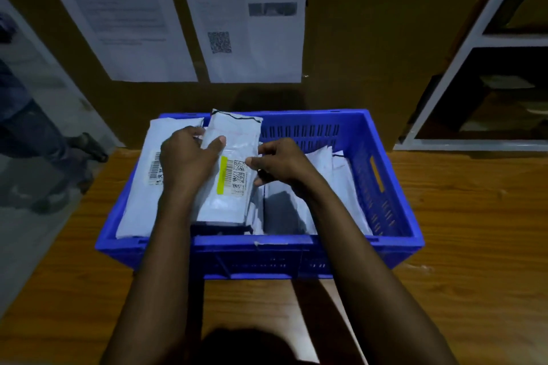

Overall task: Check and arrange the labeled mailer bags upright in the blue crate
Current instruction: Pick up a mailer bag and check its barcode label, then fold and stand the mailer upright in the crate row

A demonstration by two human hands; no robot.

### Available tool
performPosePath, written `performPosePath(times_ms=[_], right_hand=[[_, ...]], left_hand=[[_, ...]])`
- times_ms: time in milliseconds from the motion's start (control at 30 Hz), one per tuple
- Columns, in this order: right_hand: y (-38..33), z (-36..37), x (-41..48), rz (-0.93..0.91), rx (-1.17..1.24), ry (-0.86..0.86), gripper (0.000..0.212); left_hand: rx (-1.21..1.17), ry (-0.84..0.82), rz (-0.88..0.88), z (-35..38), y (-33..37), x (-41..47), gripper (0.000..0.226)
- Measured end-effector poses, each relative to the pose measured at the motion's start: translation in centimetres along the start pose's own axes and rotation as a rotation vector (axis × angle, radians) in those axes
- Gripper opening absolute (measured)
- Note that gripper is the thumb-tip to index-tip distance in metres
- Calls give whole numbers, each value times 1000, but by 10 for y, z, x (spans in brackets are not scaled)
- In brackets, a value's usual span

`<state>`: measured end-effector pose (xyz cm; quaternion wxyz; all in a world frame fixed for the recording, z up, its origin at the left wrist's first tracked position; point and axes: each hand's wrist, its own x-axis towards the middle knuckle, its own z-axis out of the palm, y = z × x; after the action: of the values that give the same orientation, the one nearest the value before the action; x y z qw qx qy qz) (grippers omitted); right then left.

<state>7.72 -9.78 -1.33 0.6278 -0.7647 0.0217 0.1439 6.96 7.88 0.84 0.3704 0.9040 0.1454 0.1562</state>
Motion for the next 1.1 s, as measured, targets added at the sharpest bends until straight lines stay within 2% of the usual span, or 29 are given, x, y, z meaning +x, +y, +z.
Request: performPosePath(times_ms=[67, 133, 233, 333, 400, 567, 667, 867, 967, 1100], right_hand=[[3, 9, 10, 43, -57, -24, 37], [8, 15, 17, 71, -107, -55, 34], [11, 17, 20, 71, -133, -48, 29], [13, 10, 19, 71, -51, 9, 41], [14, 2, 20, 76, -36, 37, 42], [13, -24, 20, 85, -68, 68, 28], [13, -37, 19, 62, -134, 49, 20], [17, -55, 25, 37, -538, 112, 17], [25, -48, 28, 112, -774, 86, 27], [36, -33, 29, 183, -1053, 86, 42]], left_hand=[[116, 63, 125, 2, -4, -2, 42], [121, -10, 245, 7, -8, -4, 34], [96, -281, 375, 15, -17, -2, 33], [138, -557, 309, 19, -23, -2, 46], [190, -651, 283, 20, -26, -5, 52], [94, -493, 338, 20, -21, -10, 48], [157, -528, 303, 20, -20, -11, 47], [47, -339, 415, 19, 7, -17, 39], [-44, -393, 446, 29, 28, -24, 30], [-3, -488, 435, 45, 35, -28, 22]])
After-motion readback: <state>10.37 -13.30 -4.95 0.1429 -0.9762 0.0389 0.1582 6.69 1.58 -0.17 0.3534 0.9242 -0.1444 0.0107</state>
